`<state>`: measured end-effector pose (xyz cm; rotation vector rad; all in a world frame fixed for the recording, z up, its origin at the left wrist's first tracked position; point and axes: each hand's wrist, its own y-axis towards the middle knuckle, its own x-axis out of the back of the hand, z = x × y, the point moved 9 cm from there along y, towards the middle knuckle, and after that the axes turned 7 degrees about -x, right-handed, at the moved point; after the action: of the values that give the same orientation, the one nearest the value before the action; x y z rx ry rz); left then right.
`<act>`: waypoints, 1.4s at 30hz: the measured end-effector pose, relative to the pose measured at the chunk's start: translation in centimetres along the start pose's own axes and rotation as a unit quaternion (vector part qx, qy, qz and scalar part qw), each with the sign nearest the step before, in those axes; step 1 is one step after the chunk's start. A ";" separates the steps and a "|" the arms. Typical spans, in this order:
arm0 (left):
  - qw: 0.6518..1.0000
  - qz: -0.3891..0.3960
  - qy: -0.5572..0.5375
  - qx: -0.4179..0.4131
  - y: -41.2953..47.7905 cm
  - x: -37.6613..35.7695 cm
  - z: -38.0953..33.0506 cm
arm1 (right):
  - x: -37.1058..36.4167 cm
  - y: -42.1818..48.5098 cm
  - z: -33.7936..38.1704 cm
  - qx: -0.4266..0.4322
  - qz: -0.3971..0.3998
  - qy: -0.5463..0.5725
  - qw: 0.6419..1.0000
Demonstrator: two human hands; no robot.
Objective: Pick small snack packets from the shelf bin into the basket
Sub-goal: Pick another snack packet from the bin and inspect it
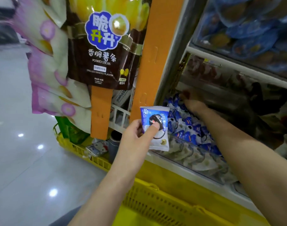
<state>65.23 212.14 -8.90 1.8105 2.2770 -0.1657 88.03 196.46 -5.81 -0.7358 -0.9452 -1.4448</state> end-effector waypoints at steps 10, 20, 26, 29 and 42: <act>1.000 -0.018 0.002 -0.006 1.1 1.9 0.3 | -2.7 3.7 -1.4 -0.061 0.059 -0.031 0.996; 1.000 0.008 0.000 -0.022 0.2 1.0 -0.2 | 2.2 1.6 -1.7 -0.067 -0.131 0.078 0.986; 0.999 0.008 -0.031 0.038 -0.8 0.5 1.3 | 7.5 -4.9 -1.3 -0.016 -0.183 0.230 0.956; 0.998 0.017 -0.025 0.046 -1.3 -0.1 1.4 | 7.7 -8.6 -1.2 -0.038 -0.116 0.356 0.927; 0.991 0.115 0.000 0.068 -4.6 -3.4 1.7 | 2.1 -23.3 3.0 -0.019 0.188 0.377 0.907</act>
<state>61.61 207.50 -9.99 2.1229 2.0815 -0.2869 64.43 197.43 -5.63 -0.3008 -0.1608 -1.2421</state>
